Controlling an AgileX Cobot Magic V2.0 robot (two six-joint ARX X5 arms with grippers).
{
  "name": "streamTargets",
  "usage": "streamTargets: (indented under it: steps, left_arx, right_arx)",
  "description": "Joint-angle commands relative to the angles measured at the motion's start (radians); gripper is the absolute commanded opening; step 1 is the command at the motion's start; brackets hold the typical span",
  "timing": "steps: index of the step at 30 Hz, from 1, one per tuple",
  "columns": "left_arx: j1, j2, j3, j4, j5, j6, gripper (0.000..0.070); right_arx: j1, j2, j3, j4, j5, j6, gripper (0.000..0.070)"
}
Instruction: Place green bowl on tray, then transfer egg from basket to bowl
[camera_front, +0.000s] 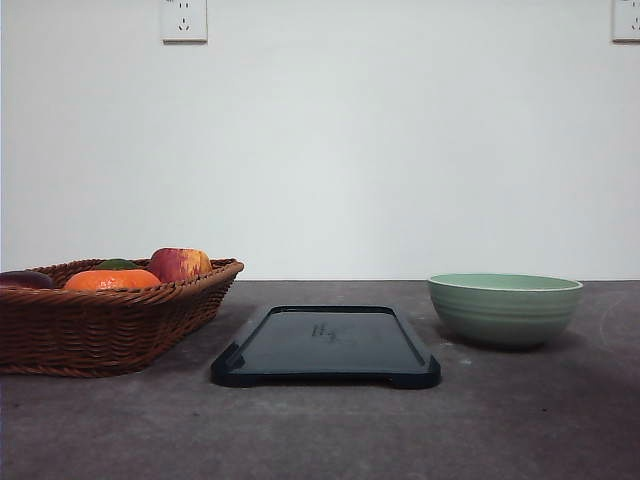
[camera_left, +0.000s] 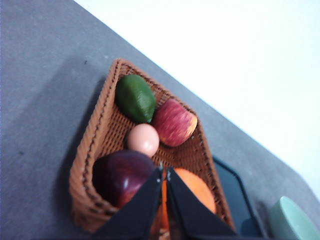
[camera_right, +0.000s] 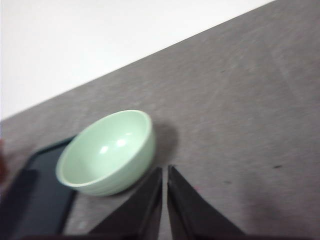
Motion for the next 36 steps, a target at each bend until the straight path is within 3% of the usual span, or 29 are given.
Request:
streamTargets:
  steps: [1, 7, 11, 15, 24, 31, 36]
  left_arx:
    - [0.000, -0.001, 0.000, 0.040, 0.004, -0.027, 0.0000]
    - [0.000, -0.001, 0.001, 0.172, 0.011, -0.008, 0.0000]
    - [0.000, -0.001, 0.019, 0.203, 0.021, -0.006, 0.0000]
    - [0.000, 0.008, 0.071, 0.169, 0.021, 0.043, 0.0000]
    - [0.000, 0.091, 0.274, -0.026, 0.021, 0.199, 0.0000]
    - [0.000, 0.220, 0.435, -0.199, 0.020, 0.262, 0.0000]
    - [0.000, 0.335, 0.527, -0.252, 0.020, 0.290, 0.0000]
  right_arx:
    - [0.000, 0.000, -0.004, 0.040, -0.025, 0.043, 0.0011]
    - [0.000, 0.000, 0.000, 0.192, -0.112, 0.010, 0.0010]
    - [0.000, 0.001, 0.035, 0.183, -0.115, 0.010, 0.0009]
    - [0.000, 0.012, 0.102, 0.137, -0.114, -0.003, 0.0008]
    - [0.000, 0.175, 0.336, 0.015, -0.115, -0.143, 0.0008]
    - [0.000, 0.375, 0.500, -0.086, -0.160, -0.211, 0.0008]
    - [0.000, 0.512, 0.582, -0.107, -0.202, -0.233, 0.0008]
